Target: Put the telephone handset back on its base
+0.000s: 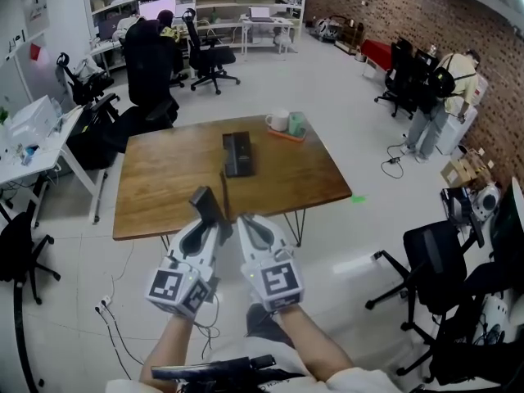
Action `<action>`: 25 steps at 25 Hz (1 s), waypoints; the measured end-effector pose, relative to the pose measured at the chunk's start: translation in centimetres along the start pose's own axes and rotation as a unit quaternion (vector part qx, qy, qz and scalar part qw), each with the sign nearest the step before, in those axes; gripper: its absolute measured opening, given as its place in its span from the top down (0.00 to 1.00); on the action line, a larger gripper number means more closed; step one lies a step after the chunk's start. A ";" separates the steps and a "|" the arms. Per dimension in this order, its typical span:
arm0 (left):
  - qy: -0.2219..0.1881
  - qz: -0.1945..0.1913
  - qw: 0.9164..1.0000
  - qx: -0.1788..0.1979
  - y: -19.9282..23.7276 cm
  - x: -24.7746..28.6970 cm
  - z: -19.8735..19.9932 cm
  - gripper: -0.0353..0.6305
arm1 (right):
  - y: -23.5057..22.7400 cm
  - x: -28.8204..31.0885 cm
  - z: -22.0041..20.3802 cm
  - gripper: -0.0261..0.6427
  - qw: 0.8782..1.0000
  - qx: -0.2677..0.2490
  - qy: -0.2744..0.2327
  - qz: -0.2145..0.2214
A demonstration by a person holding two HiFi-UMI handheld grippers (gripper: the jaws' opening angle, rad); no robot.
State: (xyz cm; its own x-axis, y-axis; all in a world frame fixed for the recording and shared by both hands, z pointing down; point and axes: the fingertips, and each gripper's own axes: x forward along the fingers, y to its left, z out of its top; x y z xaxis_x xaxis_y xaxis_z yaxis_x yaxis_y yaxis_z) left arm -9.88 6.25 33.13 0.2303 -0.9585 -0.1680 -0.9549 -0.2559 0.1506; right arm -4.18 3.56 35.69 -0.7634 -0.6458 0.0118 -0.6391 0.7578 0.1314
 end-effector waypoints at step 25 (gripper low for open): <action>0.033 0.015 0.999 -0.009 6.1 11.0 -2.6 0.84 | -7.1 10.3 -1.7 0.96 1.000 0.017 0.018 0.014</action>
State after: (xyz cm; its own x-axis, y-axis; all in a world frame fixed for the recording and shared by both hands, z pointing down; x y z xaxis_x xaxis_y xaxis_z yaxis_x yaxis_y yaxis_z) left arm -12.69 -6.15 34.74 0.2136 -0.9719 -0.0988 -0.9582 -0.2281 0.1728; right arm -7.38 -8.62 36.56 -0.7772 -0.6272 0.0505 -0.6213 0.7776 0.0961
